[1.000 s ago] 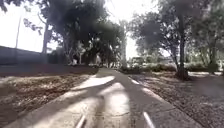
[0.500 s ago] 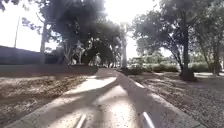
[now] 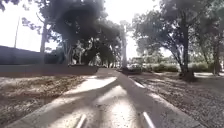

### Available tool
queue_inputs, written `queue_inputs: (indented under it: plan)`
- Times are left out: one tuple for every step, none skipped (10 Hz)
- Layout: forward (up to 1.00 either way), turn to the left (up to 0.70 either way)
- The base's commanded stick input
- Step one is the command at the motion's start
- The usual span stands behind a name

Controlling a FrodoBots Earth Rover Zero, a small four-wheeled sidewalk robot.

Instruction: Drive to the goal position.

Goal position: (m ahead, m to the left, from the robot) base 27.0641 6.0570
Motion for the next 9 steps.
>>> queue_inputs:
  plan:
    - [0.0,0.0]
    - [0.0,0.0]
    - [0.0,0.0]
    - [0.0,0.0]
    - [0.0,0.0]
    - [0.0,0.0]
    - [0.0,0.0]
    - [0.0,-0.85]
    - [0.0,-0.85]
